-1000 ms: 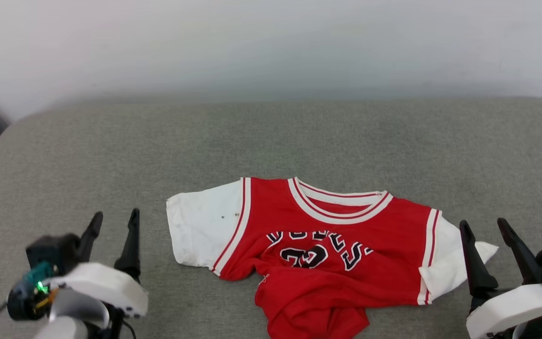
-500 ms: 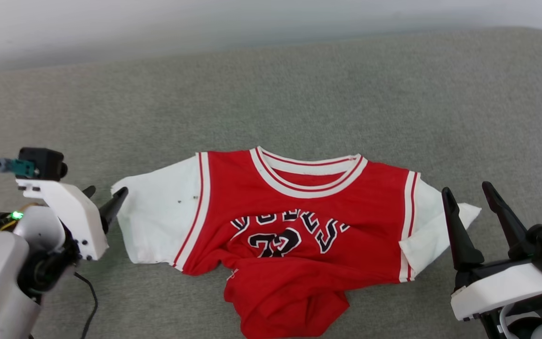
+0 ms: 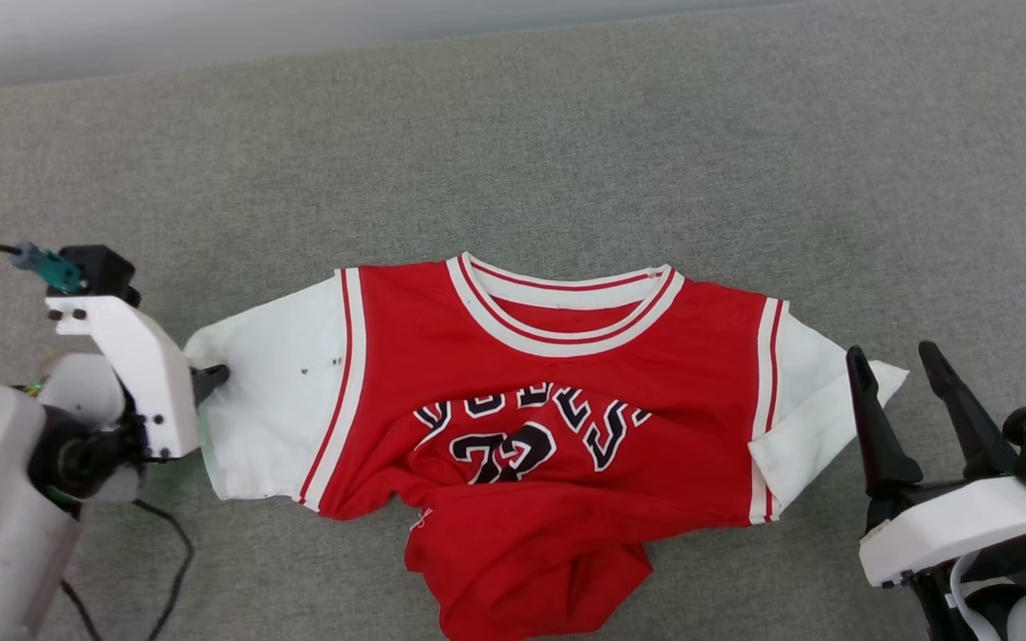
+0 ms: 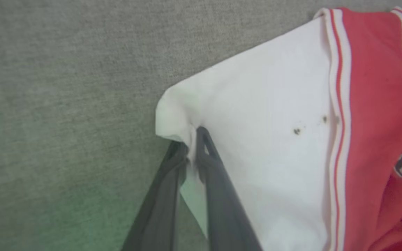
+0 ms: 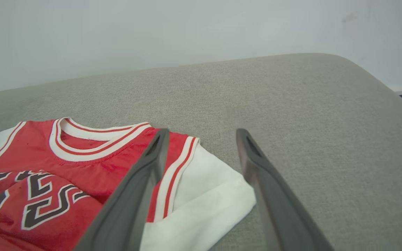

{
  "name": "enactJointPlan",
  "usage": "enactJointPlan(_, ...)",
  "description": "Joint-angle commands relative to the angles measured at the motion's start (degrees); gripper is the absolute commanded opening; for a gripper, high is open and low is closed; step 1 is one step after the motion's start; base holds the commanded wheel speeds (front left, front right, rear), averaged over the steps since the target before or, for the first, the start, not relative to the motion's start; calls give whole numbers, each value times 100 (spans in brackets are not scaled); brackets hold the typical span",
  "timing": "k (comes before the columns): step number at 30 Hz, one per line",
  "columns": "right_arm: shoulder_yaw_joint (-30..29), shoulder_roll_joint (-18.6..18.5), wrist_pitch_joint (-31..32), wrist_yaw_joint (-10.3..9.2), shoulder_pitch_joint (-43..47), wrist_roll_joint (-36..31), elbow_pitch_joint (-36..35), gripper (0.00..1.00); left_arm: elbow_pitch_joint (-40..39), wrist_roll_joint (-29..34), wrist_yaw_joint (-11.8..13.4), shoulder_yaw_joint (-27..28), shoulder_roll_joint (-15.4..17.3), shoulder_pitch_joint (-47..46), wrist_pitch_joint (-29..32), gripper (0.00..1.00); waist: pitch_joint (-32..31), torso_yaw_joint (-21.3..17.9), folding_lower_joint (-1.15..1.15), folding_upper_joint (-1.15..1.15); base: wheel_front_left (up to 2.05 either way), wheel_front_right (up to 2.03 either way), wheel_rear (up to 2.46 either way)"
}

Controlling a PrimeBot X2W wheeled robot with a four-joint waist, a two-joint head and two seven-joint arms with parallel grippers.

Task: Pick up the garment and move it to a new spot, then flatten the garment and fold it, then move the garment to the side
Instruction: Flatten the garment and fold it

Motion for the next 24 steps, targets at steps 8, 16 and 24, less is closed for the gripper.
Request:
enactJointPlan(8,-605,-63,1328,-2,-87,674,455,100,263,177,168,-109,-569,464,-845,0,-210,233,0,0,0,0,0)
enactJointPlan(16,-1137,-592,3234,-2,-439,1122,819,100,-249,601,324,47,-640,176,-1915,0,-148,610,0,0,0,0,0)
enactJointPlan(24,-1273,-740,4247,-2,-951,1210,1286,100,-1255,932,513,-79,-644,150,-2165,0,158,967,0,0,0,0,0)
